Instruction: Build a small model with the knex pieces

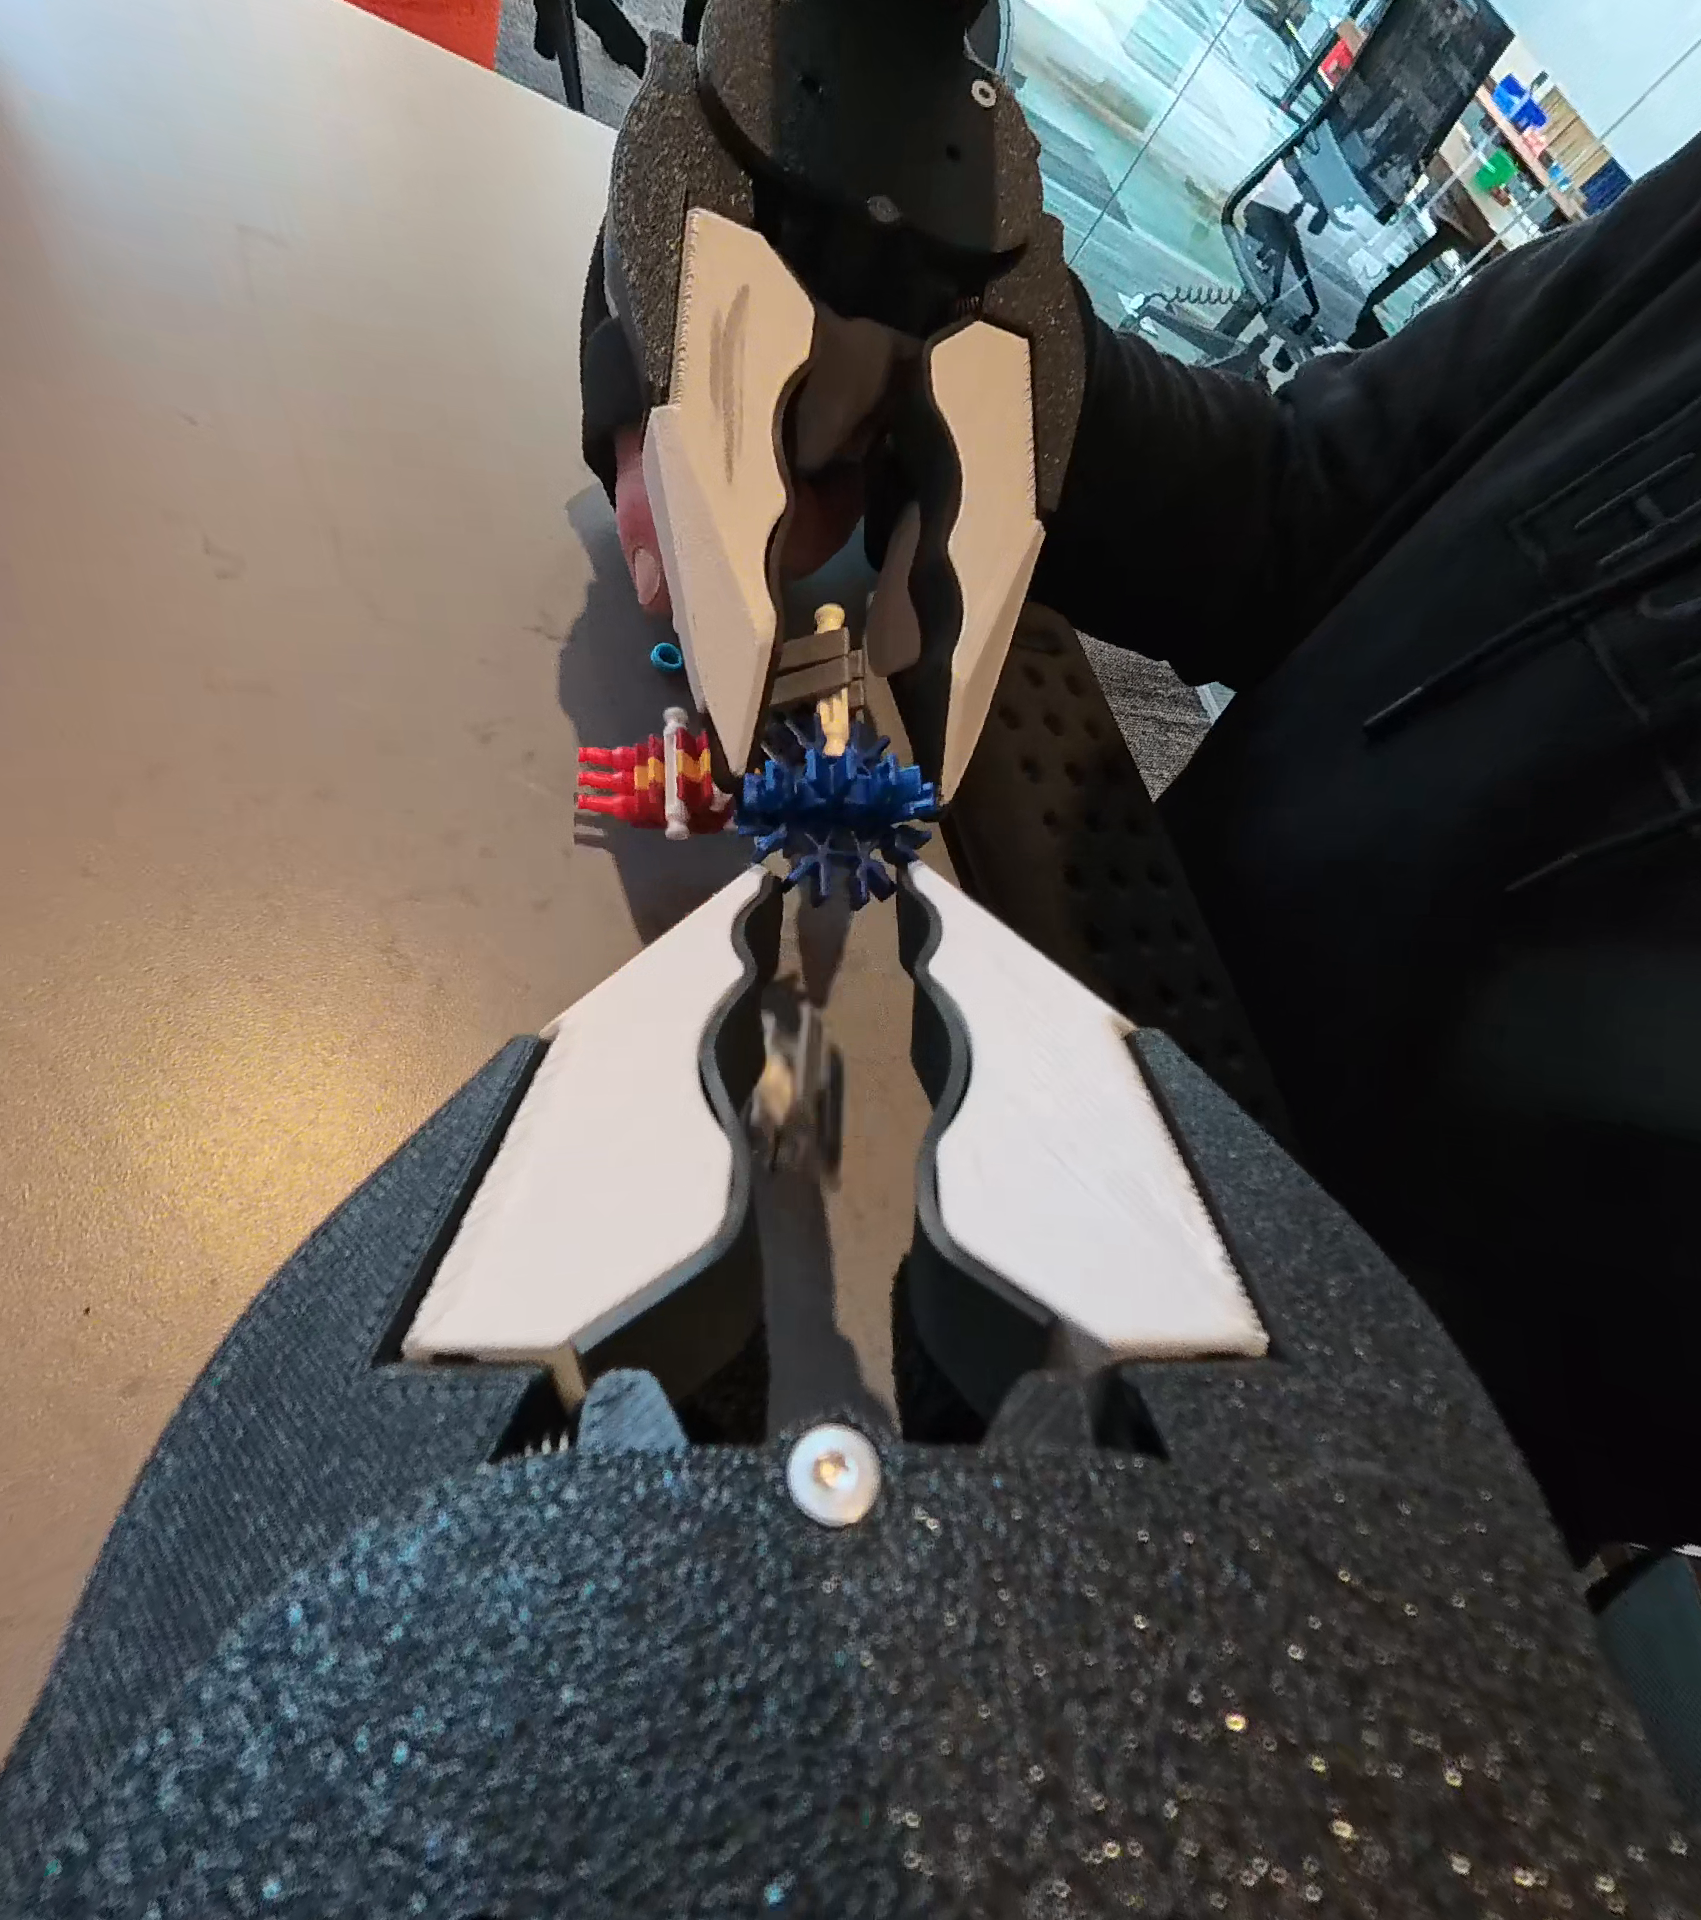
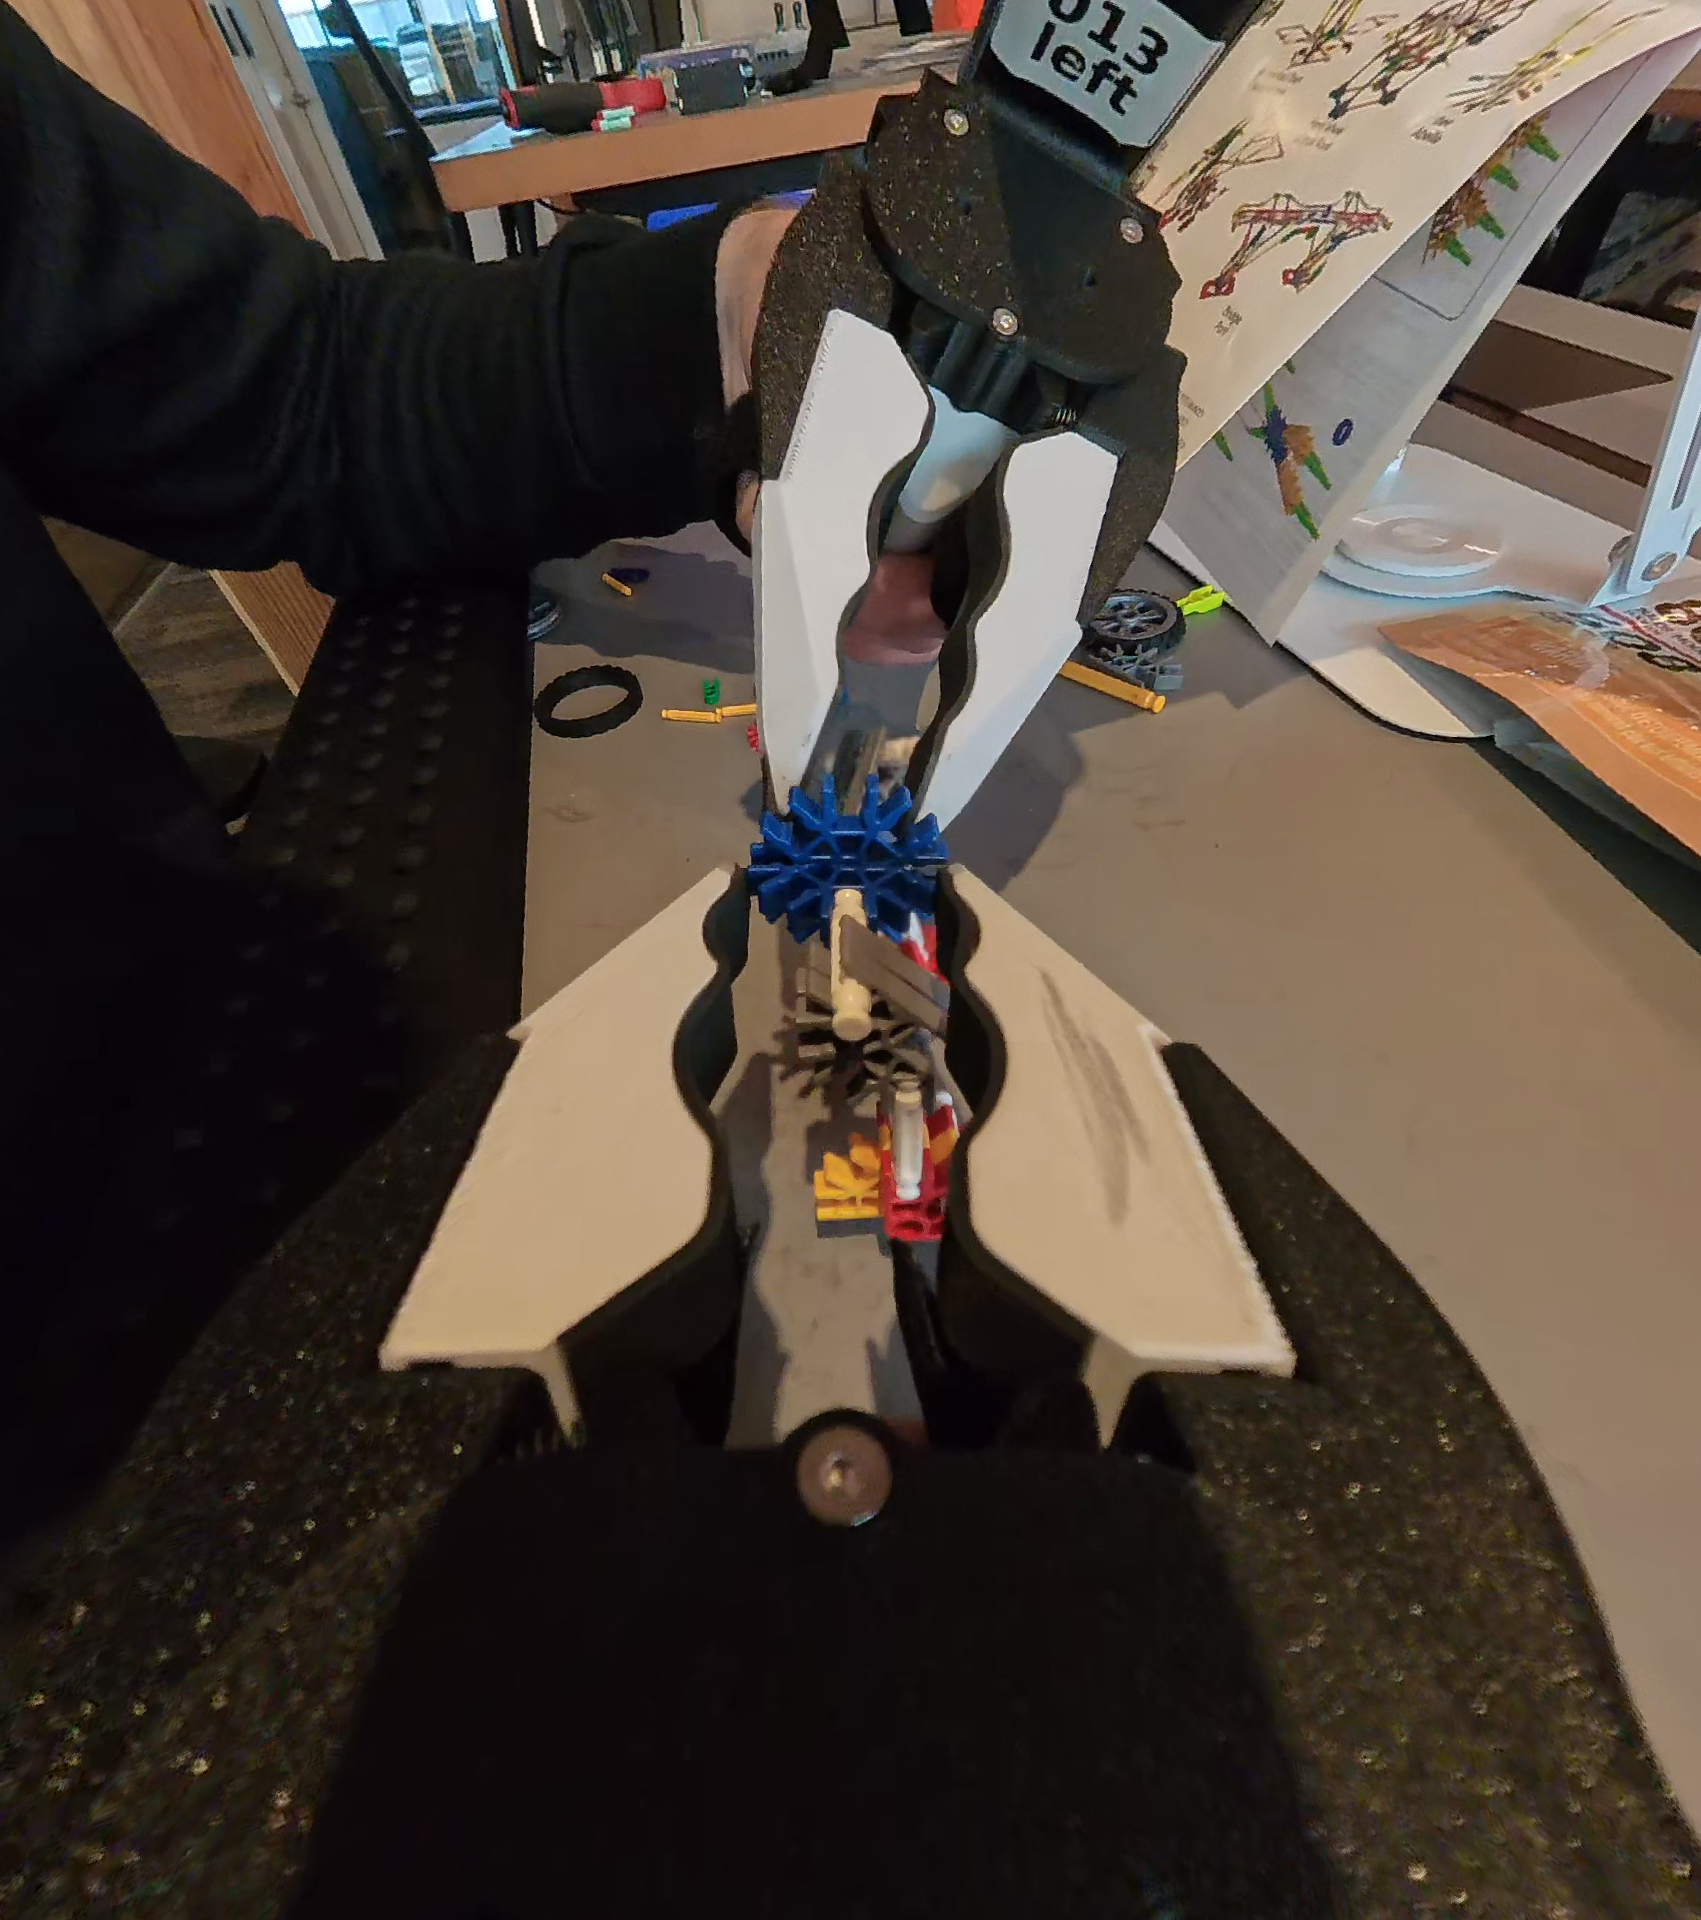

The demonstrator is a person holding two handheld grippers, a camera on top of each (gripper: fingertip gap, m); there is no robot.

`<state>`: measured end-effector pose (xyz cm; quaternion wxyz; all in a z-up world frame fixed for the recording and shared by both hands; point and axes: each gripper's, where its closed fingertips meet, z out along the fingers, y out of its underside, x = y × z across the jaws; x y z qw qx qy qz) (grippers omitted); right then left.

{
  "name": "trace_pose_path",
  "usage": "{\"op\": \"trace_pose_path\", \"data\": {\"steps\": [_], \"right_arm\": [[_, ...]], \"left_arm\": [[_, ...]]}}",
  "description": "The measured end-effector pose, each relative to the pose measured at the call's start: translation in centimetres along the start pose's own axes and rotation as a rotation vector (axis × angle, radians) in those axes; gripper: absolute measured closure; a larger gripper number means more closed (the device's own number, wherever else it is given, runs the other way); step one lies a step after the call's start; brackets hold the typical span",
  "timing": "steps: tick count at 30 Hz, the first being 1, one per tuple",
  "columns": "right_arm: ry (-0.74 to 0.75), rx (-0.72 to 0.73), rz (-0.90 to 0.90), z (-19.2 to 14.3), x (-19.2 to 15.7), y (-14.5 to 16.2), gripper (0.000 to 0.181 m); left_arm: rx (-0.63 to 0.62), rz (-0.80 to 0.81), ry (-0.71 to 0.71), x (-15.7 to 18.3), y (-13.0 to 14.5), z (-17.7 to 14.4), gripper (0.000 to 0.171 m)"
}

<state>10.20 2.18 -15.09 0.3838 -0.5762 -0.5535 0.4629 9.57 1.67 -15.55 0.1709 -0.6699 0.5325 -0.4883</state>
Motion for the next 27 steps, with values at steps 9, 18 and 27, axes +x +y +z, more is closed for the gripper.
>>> {"op": "trace_pose_path", "data": {"steps": [9,18,27], "right_arm": [[-0.009,-0.009,-0.008,0.1,-0.2,0.2,0.146],[-0.062,0.011,-0.017,0.7,-0.8,-0.2,0.146],[-0.029,-0.040,-0.055,2.4,-1.3,-0.8,0.146]], "left_arm": [[-0.014,0.023,-0.042,-0.2,0.1,0.1,0.142],[0.130,0.028,-0.096,0.3,-1.1,-0.3,0.152],[0.212,-0.001,-0.188,0.7,-0.3,-1.8,0.159]]}}
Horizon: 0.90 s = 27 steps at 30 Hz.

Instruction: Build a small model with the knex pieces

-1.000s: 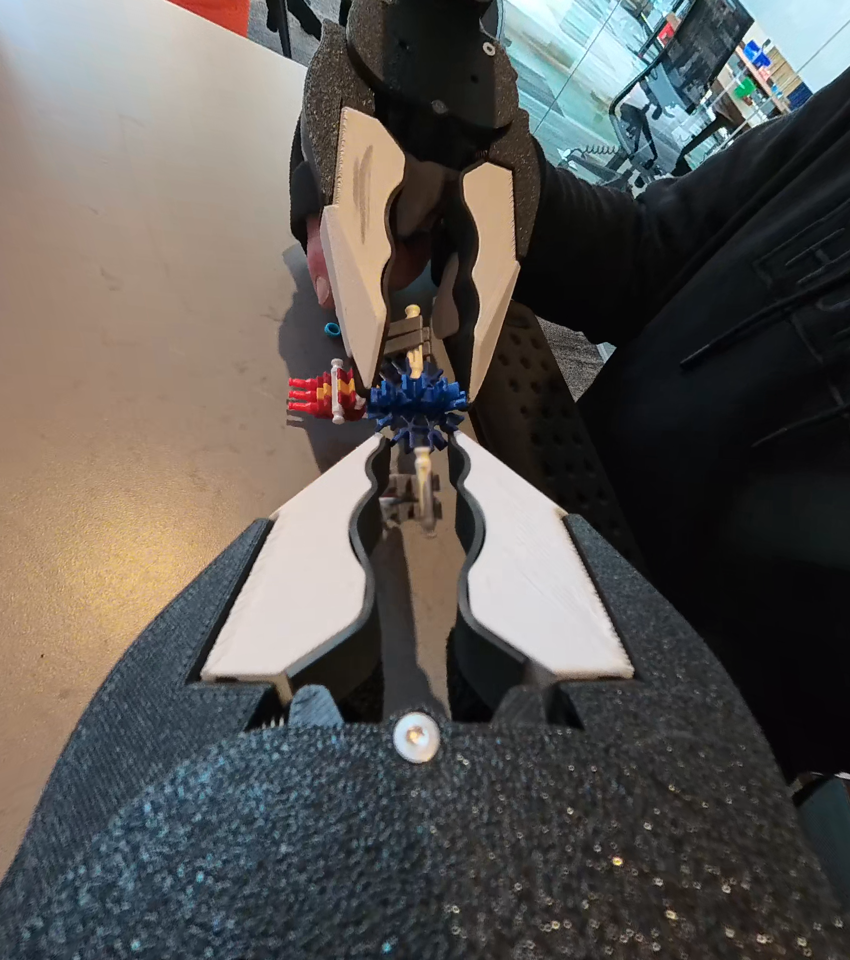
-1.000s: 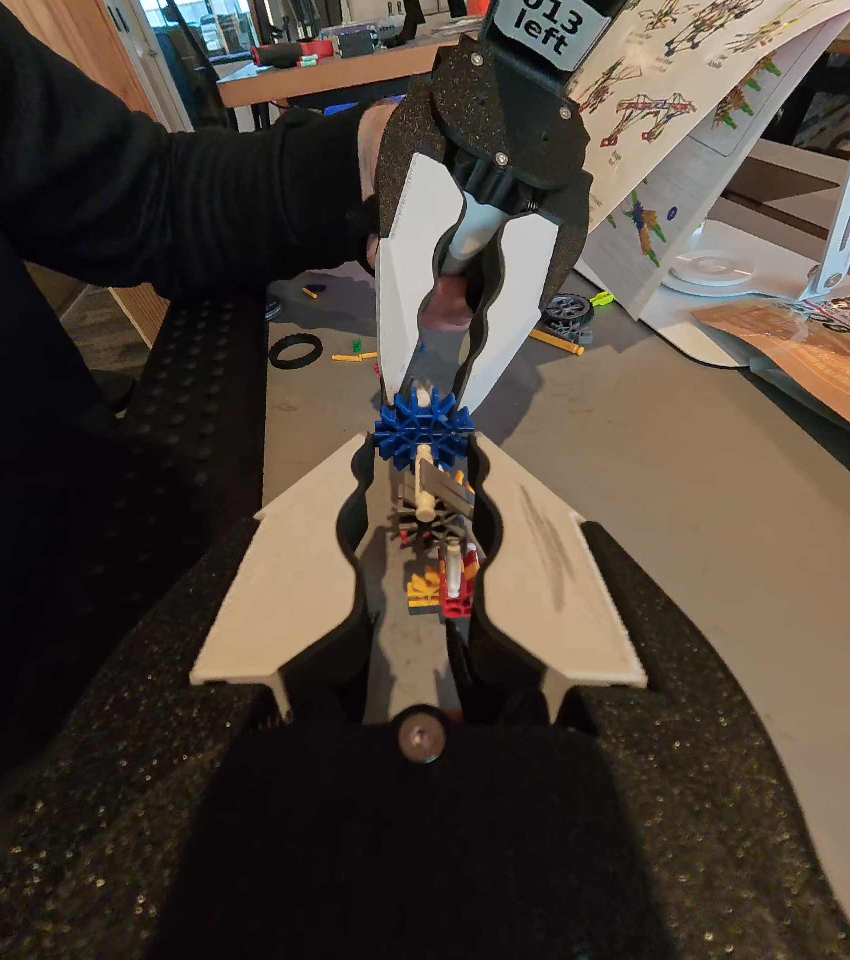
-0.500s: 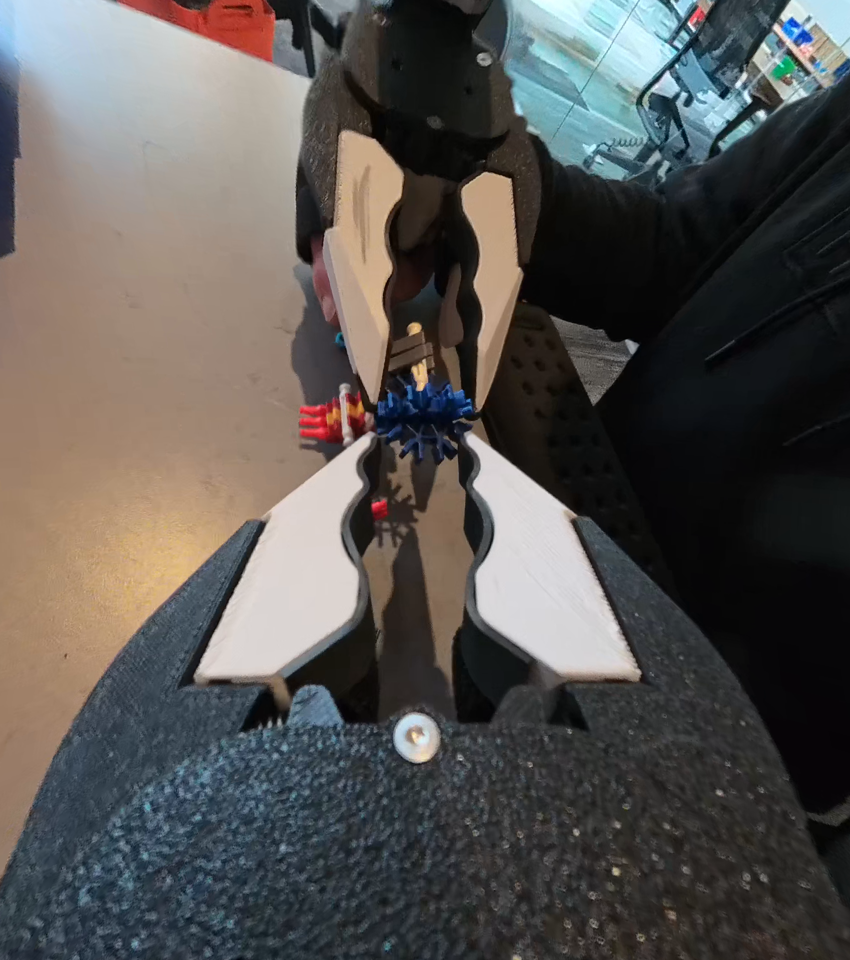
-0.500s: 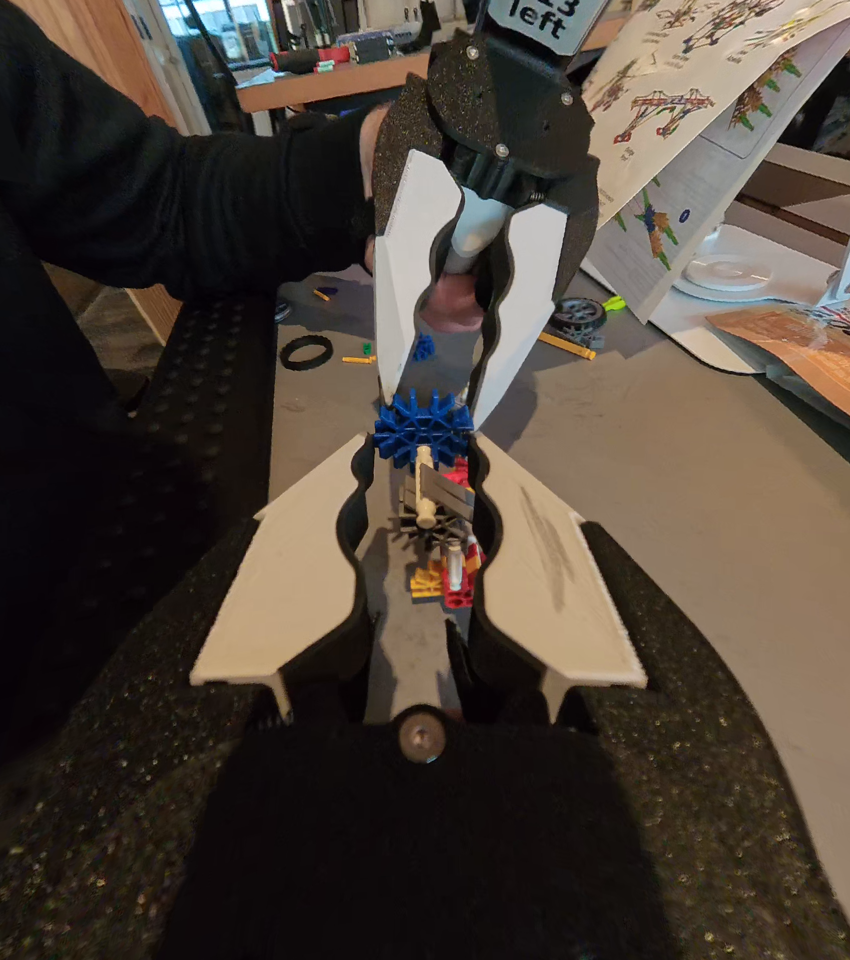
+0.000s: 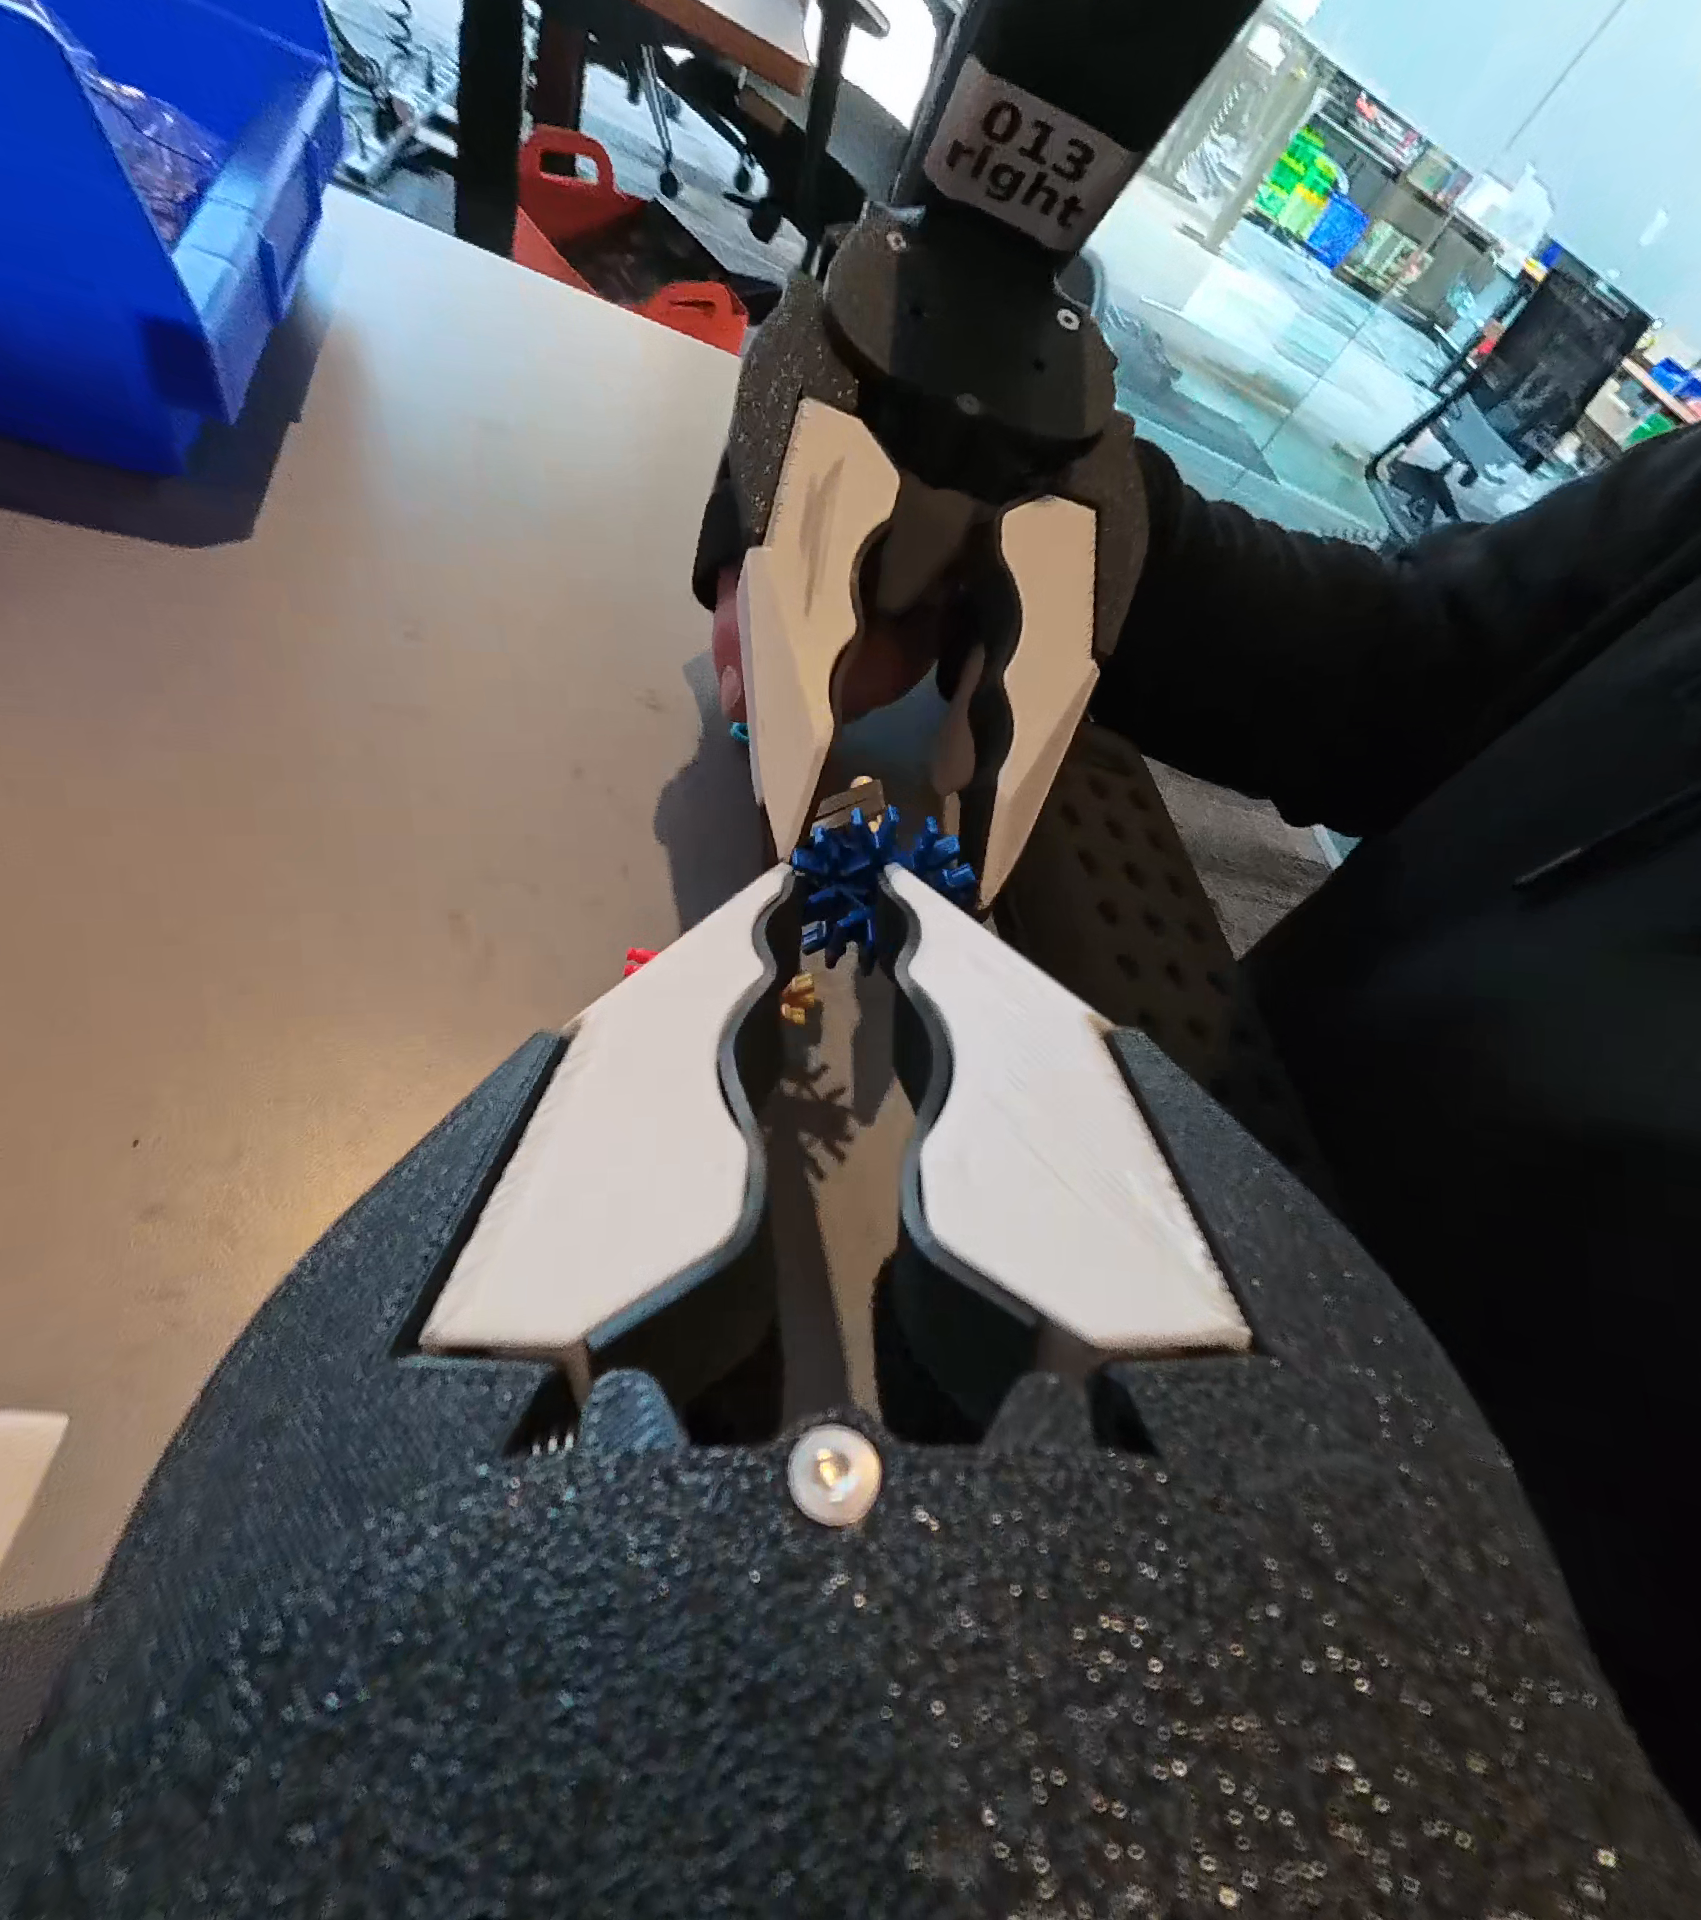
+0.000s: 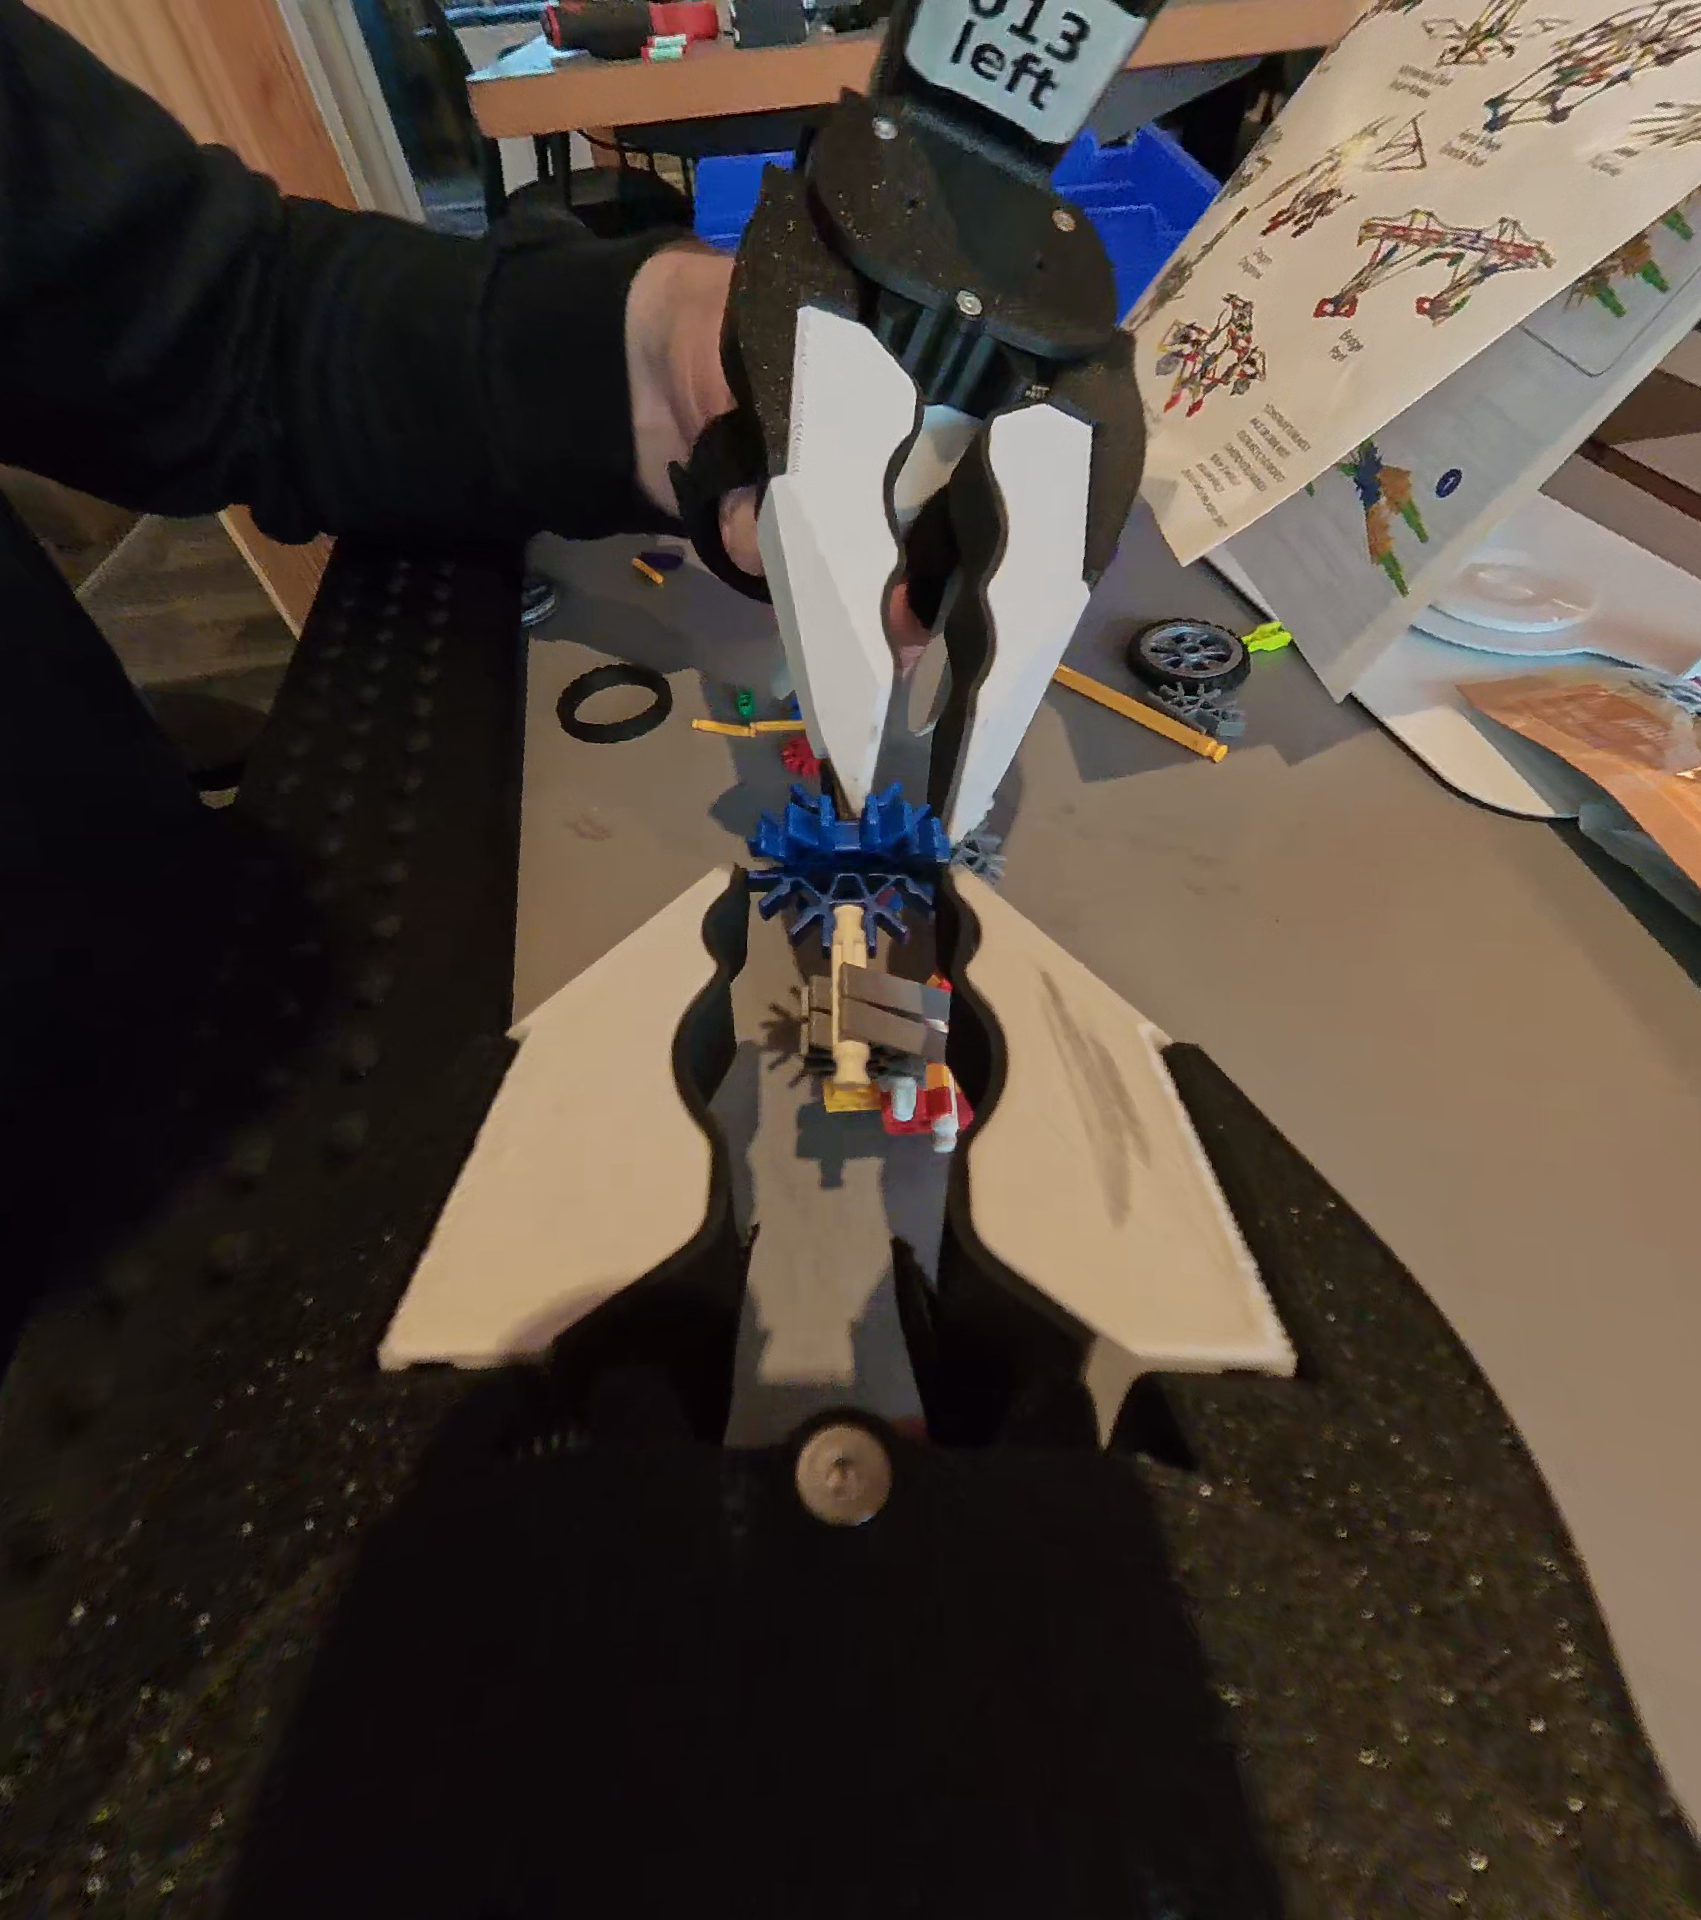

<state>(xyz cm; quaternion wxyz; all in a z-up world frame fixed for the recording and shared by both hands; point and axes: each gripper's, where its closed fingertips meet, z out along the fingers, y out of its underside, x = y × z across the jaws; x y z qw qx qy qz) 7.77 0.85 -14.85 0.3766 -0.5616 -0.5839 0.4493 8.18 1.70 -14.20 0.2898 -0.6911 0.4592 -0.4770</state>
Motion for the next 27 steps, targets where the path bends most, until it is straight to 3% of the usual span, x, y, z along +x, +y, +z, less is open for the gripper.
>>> {"op": "trace_pose_path", "data": {"steps": [5,15,18,21,27], "right_arm": [[0.089,-0.079,0.019,0.3,1.1,0.5,0.137],[0.193,-0.233,-0.028,0.1,0.8,2.6,0.164],[0.197,-0.263,-0.023,-0.1,0.6,3.4,0.165],[0.199,-0.281,-0.008,-0.3,0.6,4.2,0.166],[0.203,-0.408,-0.015,-1.2,0.6,6.5,0.162]], "left_arm": [[0.061,-0.007,-0.064,-0.7,-0.4,-0.8,0.171],[0.039,-0.016,-0.069,-1.2,0.2,0.4,0.170],[0.011,0.052,-0.128,-1.4,0.0,-0.3,0.158],[-0.085,0.120,-0.237,-2.4,0.5,-2.2,0.146],[-0.359,0.235,-0.424,-4.6,5.6,-4.6,0.120]]}}
